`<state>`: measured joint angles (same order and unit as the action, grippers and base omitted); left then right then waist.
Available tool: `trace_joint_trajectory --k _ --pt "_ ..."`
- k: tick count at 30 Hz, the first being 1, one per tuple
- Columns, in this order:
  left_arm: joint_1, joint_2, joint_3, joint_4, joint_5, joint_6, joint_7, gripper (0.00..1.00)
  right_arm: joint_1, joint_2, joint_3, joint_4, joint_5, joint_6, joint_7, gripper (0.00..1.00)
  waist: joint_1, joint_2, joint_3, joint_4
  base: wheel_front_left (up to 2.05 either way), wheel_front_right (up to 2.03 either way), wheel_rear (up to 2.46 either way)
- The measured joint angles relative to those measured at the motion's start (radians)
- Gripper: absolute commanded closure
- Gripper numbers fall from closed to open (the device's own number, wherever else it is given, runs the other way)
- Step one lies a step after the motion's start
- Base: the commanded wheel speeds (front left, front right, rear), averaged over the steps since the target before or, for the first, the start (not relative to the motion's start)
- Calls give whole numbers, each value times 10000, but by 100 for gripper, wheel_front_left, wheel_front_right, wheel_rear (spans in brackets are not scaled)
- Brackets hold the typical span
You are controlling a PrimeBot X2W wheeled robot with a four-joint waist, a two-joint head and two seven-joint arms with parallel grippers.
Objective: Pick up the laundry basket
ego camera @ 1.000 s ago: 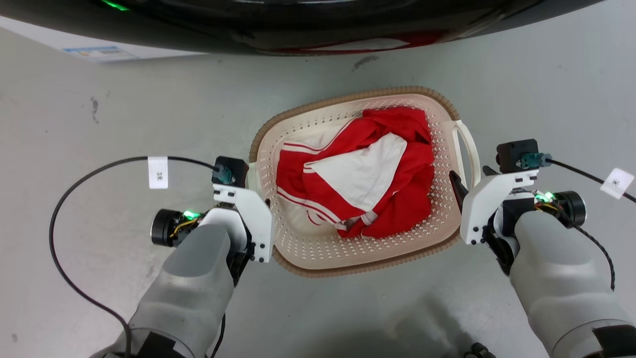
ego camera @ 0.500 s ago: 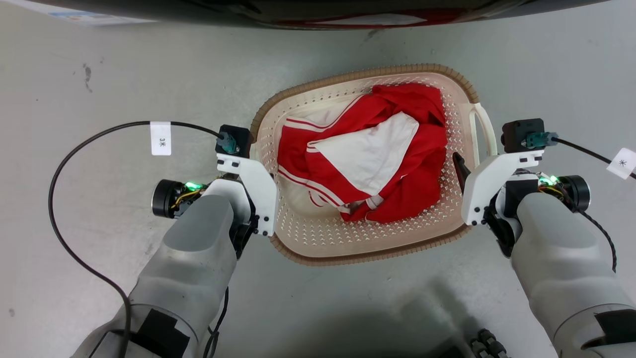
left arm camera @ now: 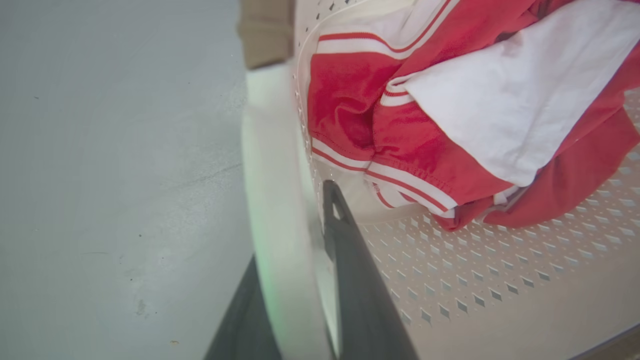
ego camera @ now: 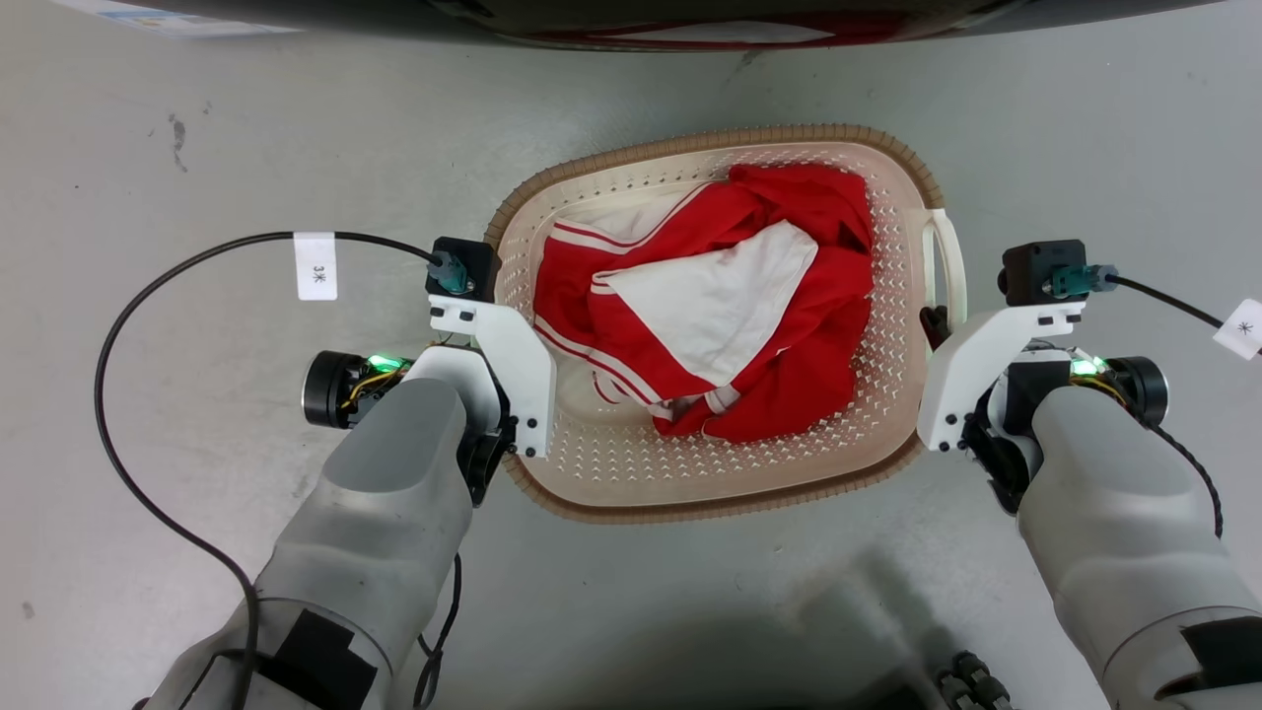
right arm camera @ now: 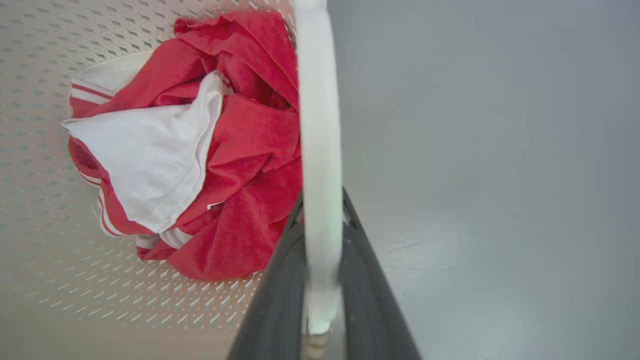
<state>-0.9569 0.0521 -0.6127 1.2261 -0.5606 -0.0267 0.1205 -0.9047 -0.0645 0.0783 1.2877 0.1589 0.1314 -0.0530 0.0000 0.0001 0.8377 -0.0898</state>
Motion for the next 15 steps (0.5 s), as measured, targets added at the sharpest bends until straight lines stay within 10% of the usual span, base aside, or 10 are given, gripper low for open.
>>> trace_joint_trajectory --k 15 --pt "485 82 -594 -67 -1035 -100 721 100 544 -38 846 48 892 -4 554 100 0 0 -1140 -2 0 0 0"
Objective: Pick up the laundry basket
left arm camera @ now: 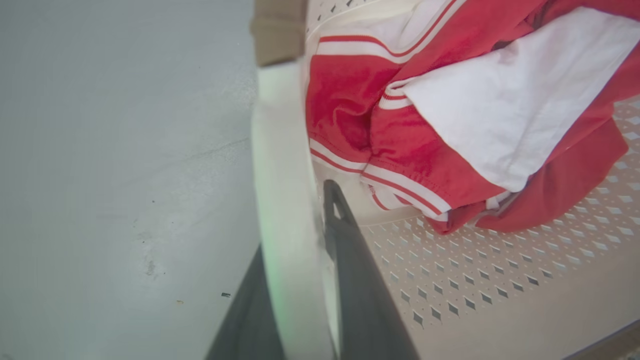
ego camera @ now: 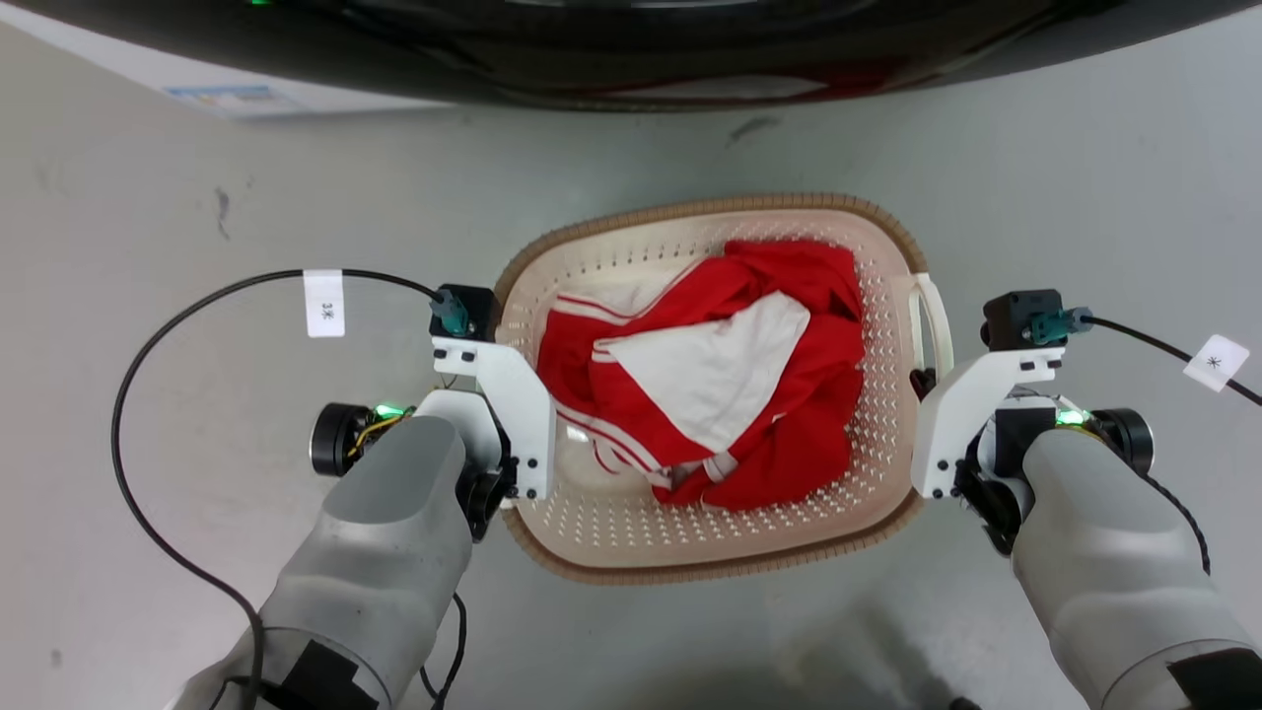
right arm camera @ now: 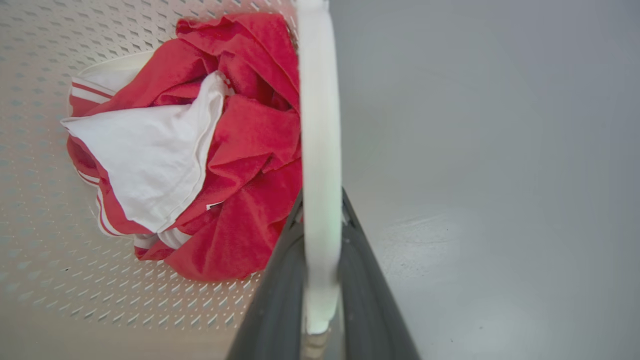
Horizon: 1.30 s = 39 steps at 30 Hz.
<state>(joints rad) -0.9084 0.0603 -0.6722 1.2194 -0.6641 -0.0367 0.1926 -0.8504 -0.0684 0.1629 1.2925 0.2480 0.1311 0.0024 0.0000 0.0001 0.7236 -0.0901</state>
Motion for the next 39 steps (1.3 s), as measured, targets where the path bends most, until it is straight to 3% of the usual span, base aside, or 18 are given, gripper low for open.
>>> trace_joint_trajectory --k 20,39 --pt "947 21 -1091 -268 -1649 -165 1810 100 995 -387 1557 -123 1745 0 1831 100 -1 0 -3246 8 0 0 0" --pt "1293 21 -1622 94 -2828 -255 2801 100 1338 -746 3126 -920 3641 -6 4142 100 -2 0 -5700 150 0 0 0"
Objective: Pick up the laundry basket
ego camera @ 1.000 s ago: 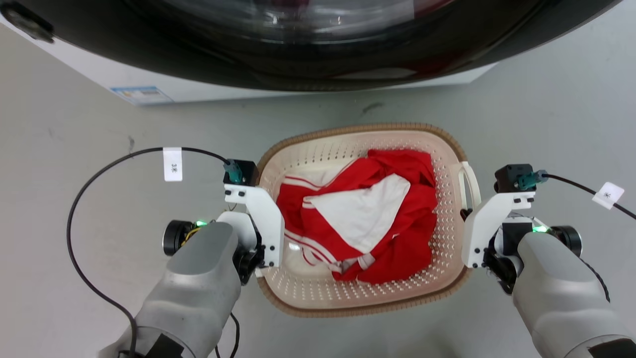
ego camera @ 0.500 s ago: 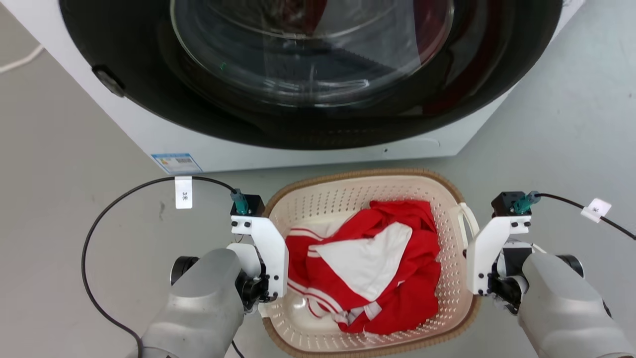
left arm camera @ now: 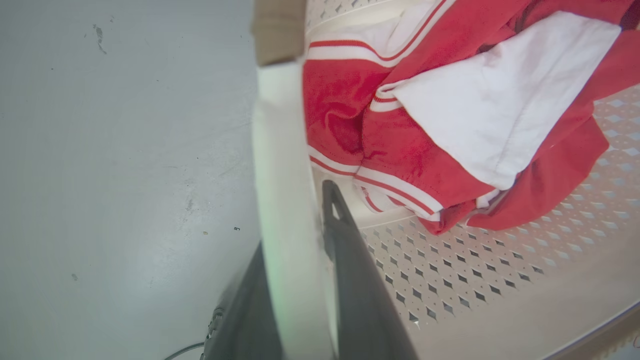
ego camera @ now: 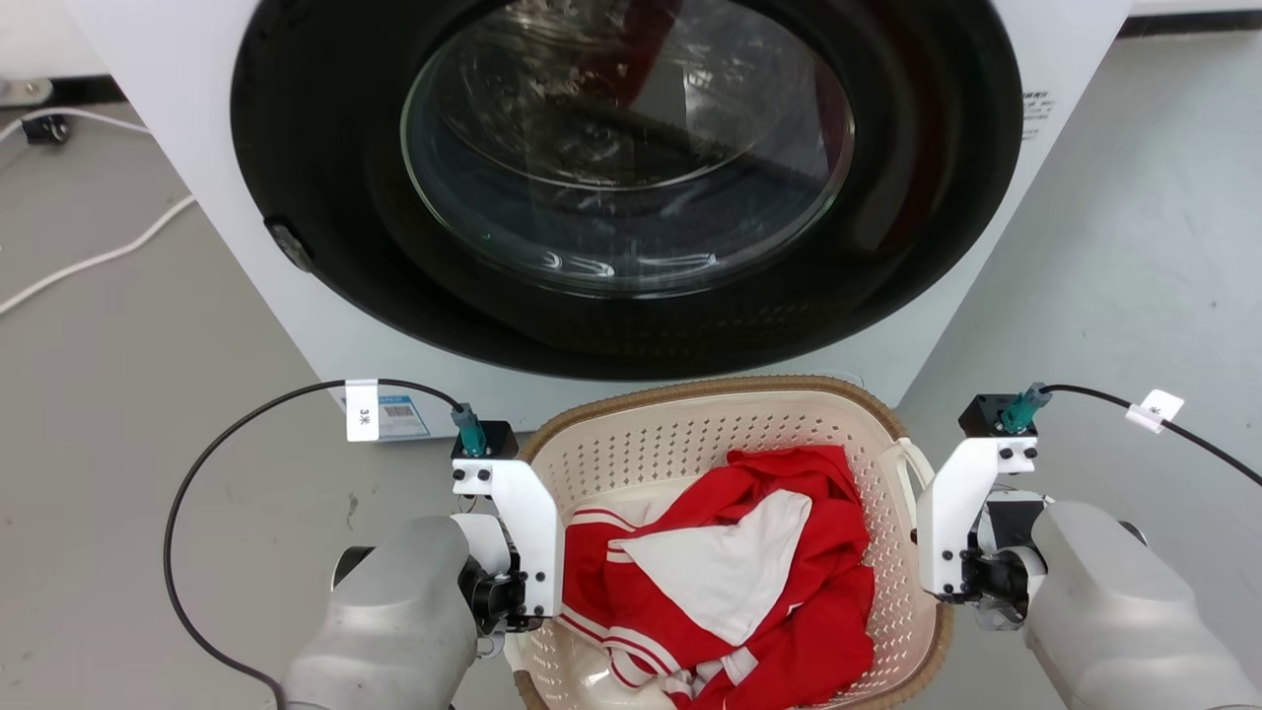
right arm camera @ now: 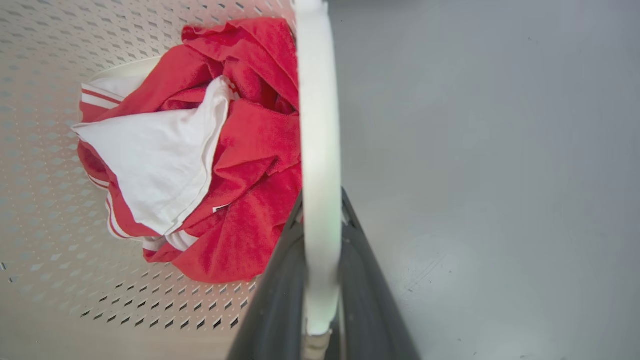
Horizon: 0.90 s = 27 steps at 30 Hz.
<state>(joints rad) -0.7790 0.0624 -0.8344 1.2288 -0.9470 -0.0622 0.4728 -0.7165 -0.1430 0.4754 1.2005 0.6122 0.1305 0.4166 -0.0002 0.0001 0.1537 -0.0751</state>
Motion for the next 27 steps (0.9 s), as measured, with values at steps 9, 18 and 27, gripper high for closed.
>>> trace_joint_trajectory --k 9,18,27 --pt "-56 6 -77 374 -111 -25 36 100 114 -69 713 -267 794 -13 658 100 1 0 -802 161 0 0 0" --pt "91 144 -35 564 -280 -75 215 100 79 6 1407 -309 1381 -17 1567 100 1 0 -1474 313 0 0 0" --pt "364 144 -40 625 -414 -86 499 100 -10 27 1883 -75 1814 -19 2299 100 1 -1 -1786 360 0 0 0"
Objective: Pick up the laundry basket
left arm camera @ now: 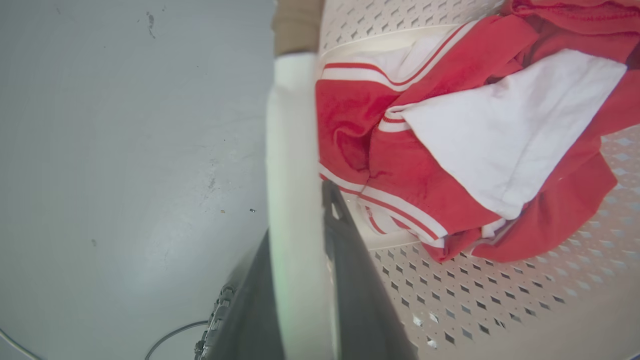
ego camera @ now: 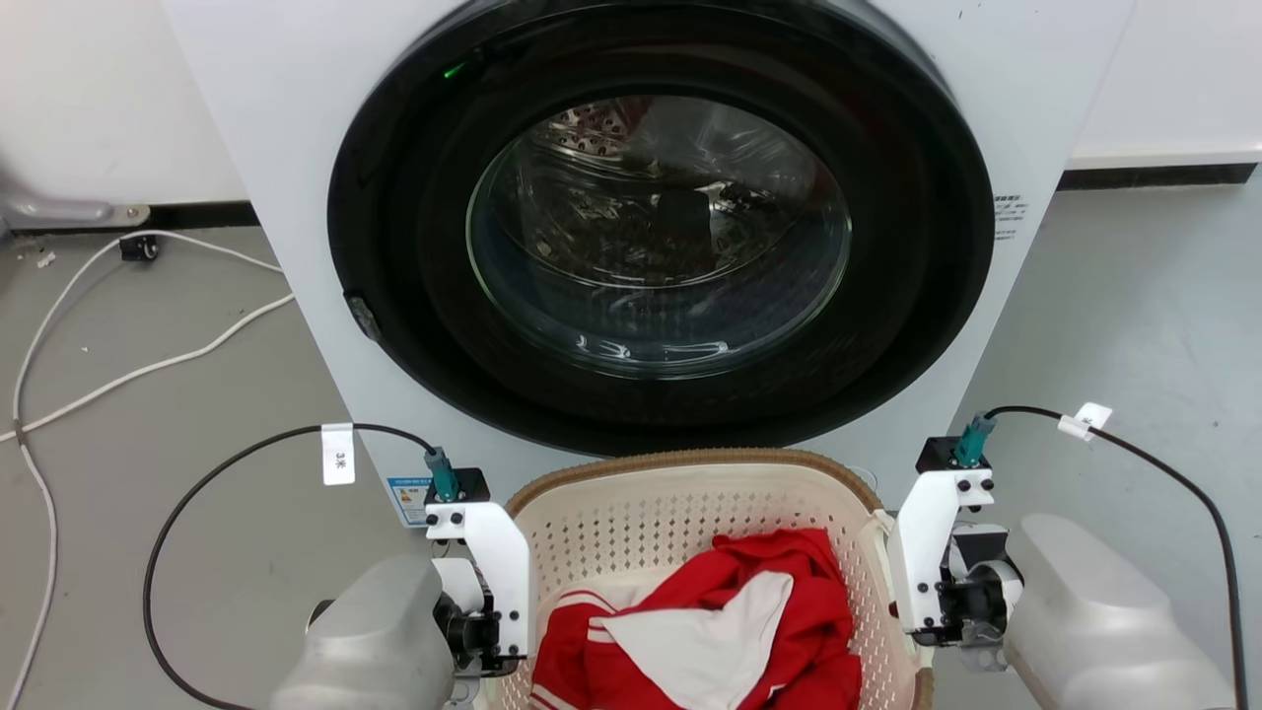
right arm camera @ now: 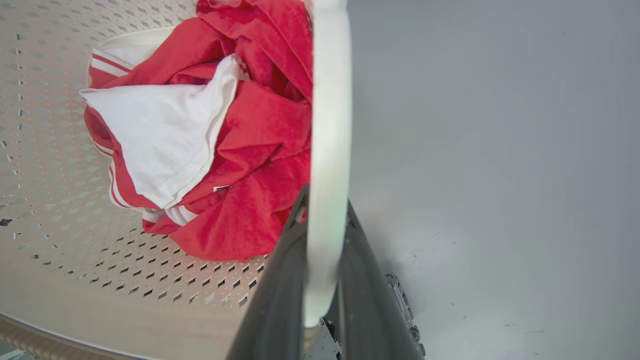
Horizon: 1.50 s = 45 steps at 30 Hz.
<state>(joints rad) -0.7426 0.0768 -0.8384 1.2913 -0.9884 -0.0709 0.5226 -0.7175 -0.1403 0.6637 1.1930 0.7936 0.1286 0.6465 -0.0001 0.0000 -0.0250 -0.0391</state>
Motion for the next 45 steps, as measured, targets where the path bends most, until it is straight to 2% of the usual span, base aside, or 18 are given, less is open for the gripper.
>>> trace_joint_trajectory --k 21,45 --pt "584 -27 -98 44 -180 94 318 100 482 71 673 240 723 0 117 100 1 0 -689 -7 0 0 0" --pt "445 63 -207 54 -190 63 203 100 363 219 1156 520 1139 -6 311 100 1 0 -642 -45 0 0 0"
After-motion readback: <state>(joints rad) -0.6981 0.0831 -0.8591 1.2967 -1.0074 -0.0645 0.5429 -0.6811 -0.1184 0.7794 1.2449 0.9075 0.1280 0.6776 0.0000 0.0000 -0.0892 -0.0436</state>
